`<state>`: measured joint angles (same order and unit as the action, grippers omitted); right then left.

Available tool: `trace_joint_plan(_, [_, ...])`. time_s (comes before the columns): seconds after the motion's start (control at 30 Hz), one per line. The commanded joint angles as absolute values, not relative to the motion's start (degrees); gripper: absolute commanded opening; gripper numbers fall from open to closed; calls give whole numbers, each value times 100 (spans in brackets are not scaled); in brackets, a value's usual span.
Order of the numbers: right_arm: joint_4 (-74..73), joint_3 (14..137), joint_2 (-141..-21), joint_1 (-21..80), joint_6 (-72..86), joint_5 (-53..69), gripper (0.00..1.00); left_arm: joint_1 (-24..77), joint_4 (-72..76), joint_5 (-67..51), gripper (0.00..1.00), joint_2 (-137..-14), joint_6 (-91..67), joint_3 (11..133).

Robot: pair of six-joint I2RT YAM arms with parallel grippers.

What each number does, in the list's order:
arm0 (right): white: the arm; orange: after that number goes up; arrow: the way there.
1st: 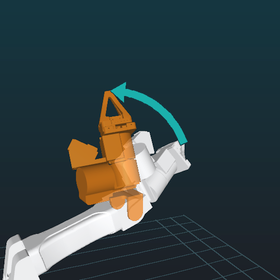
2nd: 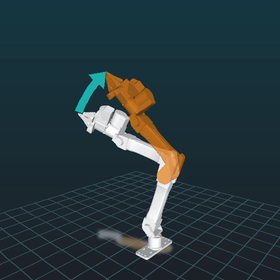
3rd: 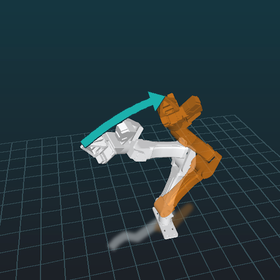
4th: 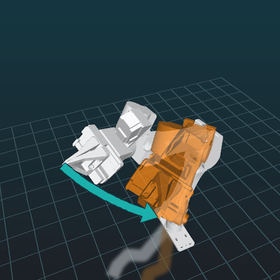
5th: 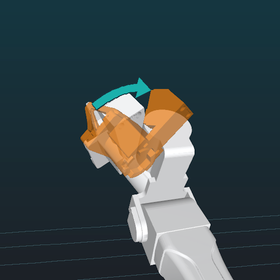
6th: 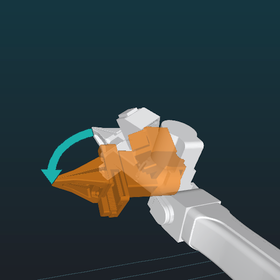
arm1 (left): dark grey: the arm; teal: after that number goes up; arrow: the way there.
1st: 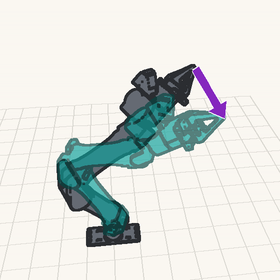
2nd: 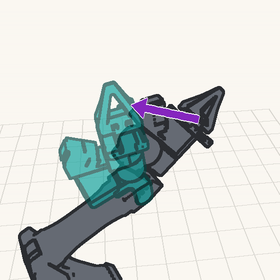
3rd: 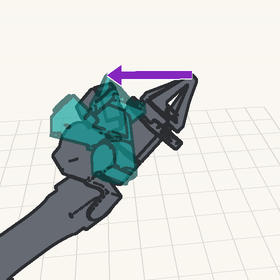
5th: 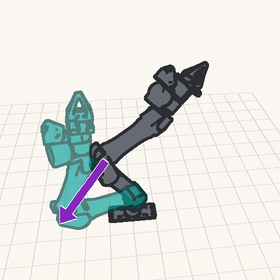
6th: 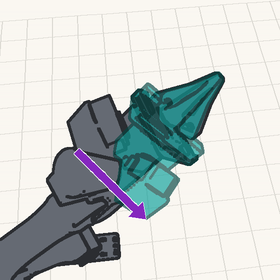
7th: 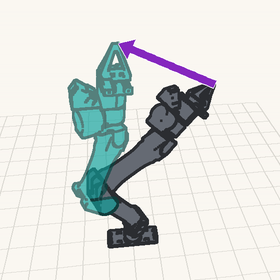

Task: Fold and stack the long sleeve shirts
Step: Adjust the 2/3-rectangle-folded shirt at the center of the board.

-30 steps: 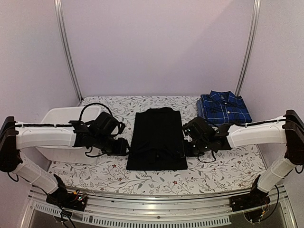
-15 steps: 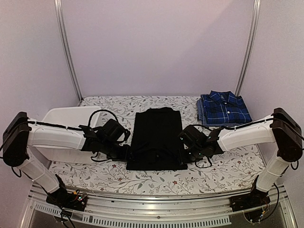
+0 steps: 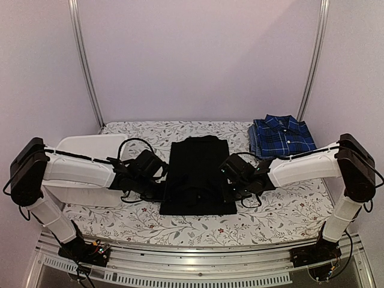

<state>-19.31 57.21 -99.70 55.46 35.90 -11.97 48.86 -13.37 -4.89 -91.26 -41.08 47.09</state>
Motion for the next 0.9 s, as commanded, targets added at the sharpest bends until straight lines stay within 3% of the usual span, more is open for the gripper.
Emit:
trace_joint_plan(0.0, [-2078,6012,-10086,5581,3561,-1399,14,4936,-1240,-436,1,-9164,-4072,4913])
trace_joint_plan(0.13, [-2302,6276,-10074,5581,3609,-1545,6,4883,-1268,-466,0,-9130,-4070,5102])
trace_joint_plan(0.43, [-2566,7094,-10389,5099,3585,-1589,7,4276,-1391,-811,0,-9743,-4108,5891])
trace_joint_plan(0.57, [-2566,7495,-10702,4748,3554,-1475,10,3994,-1464,-791,0,-10224,-4052,6378])
trace_joint_plan(0.63, [-2566,7669,-10829,4608,3542,-1442,18,3843,-1504,-785,1,-10404,-4024,6642])
trace_joint_plan(0.77, [-2654,7936,-10895,4388,3491,-1426,30,3696,-1702,-718,19,-10600,-3872,7060])
trace_joint_plan(0.87, [-2742,8014,-10731,4368,3410,-1511,48,3626,-1792,-656,50,-10486,-3782,7173])
